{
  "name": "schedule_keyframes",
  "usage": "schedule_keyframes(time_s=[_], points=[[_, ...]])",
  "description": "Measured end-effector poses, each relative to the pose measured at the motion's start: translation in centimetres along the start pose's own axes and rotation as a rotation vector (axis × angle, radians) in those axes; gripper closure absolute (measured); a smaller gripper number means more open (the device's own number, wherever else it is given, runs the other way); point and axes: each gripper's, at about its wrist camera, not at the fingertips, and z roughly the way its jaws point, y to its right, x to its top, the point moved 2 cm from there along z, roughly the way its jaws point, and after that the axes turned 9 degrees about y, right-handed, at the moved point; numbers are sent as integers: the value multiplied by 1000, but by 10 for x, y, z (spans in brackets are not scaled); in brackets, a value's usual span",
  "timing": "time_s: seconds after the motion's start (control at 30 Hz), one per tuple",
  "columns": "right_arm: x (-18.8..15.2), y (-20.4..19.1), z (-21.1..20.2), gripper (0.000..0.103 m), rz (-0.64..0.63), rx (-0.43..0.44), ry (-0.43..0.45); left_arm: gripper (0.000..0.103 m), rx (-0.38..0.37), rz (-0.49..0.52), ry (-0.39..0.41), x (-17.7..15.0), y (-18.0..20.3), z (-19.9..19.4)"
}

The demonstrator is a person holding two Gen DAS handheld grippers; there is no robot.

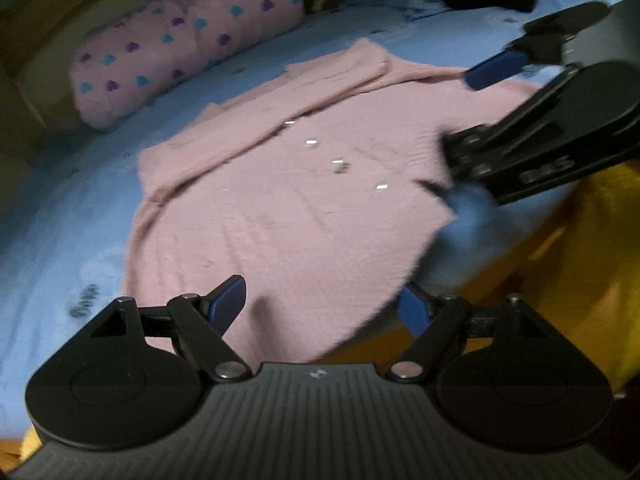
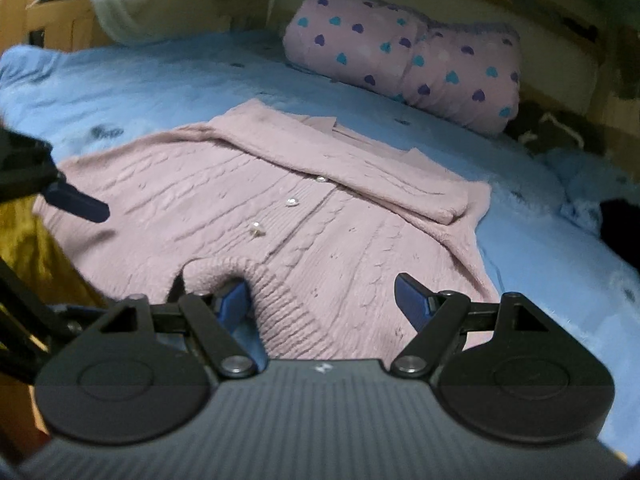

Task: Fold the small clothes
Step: 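Close the left gripper on one hem corner while the right gripper grasps the other, then lift the hem with both grippers and fold it over toward the collar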

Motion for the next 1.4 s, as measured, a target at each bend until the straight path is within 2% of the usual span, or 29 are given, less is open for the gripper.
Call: schedule_keyframes(time_s=[0.13,0.23,0.3,0.47,0.6,0.67,0.8,0.83,0.87,0.9,0.97,1.0,1.07,1.17,1.4], points=[[-2,2,0,25,31,5,-4,19,61,-8,26,-2,-10,0],[-7,2,-6,25,21,11,-14,19,198,44,38,-2,-19,-1],[-13,-1,-11,25,-9,4,-22,19,249,51,38,-3,-26,0],[-32,-8,-22,25,-121,-46,-52,19,246,59,16,-13,-30,3],[-29,-4,-19,25,-105,-65,-45,21,254,79,57,-13,-24,4],[-27,-4,-15,32,-108,-63,-46,22,253,70,65,-12,-25,4],[-28,-7,-14,39,-106,-56,-47,25,254,32,55,-11,-29,5],[-28,-8,-15,40,-112,-66,-48,30,254,27,55,-11,-30,6],[-28,-10,-17,42,-121,-79,-48,40,248,25,59,-11,-30,5],[-29,-10,-19,44,-135,-91,-46,46,236,29,65,-12,-30,4],[-29,-12,-23,54,-161,-120,-45,68,213,30,74,-12,-28,3],[-30,-11,-23,58,-168,-132,-46,74,201,27,74,-11,-26,3],[-32,-10,-23,89,-161,-133,-54,90,180,2,80,-9,-26,2],[-30,-2,-20,95,-112,-128,-56,93,187,-35,110,-2,-29,-3],[-12,8,-26,95,-63,-155,24,95,213,-90,170,17,-42,-12]])
